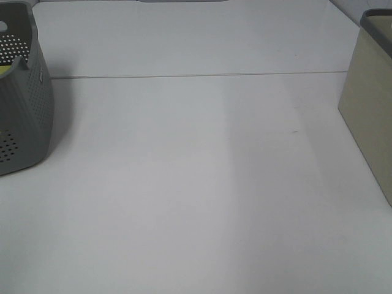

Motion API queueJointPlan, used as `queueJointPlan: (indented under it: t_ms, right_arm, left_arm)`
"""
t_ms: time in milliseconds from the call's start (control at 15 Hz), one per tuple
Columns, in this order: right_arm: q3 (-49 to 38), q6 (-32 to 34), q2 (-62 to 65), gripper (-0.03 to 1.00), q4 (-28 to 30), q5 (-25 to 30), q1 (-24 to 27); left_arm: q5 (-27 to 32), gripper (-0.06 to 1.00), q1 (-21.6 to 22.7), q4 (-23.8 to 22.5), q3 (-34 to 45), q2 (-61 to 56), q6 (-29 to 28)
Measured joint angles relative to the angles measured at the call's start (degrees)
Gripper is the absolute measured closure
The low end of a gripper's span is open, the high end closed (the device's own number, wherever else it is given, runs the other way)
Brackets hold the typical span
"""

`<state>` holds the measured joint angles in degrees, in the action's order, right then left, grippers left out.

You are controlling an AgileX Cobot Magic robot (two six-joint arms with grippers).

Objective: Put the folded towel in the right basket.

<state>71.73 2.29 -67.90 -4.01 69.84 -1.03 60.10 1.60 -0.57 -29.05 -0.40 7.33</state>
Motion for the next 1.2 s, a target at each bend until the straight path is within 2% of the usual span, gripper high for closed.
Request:
queueJointPlan:
  t_ms: [67, 133, 333, 600, 867, 1200]
  right_arm:
    - [-2.4, 0.1, 2.8, -0.01, 0.0, 0.0, 0.0]
    - [-10.4, 0.1, 12.8, -0.01, 0.0, 0.1, 0.0]
    - [-22.2, 0.1, 30.4, -0.01, 0.5, 0.2, 0.0]
    - [-34.5, 0.1, 52.2, -0.01, 4.4, -1.6, 0.0]
    - [-42.3, 0.1, 66.1, -0.01, 7.3, -4.7, 0.0]
    - [-43.5, 0.1, 68.1, -0.01, 7.5, -4.4, 0.0]
  left_arm:
    - [0.0, -0.04, 0.0, 0.0, 0.0, 0.0, 0.0]
    - [0.0, -0.04, 0.0, 0.0, 0.0, 0.0, 0.0]
    - [0.0, -0.04, 0.0, 0.0, 0.0, 0.0, 0.0]
    - [0.0, -0.04, 0.0, 0.0, 0.0, 0.0, 0.0]
    - [0.0, -0.04, 0.0, 0.0, 0.0, 0.0, 0.0]
    - [0.0, -0.04, 0.0, 0.0, 0.0, 0.0, 0.0]
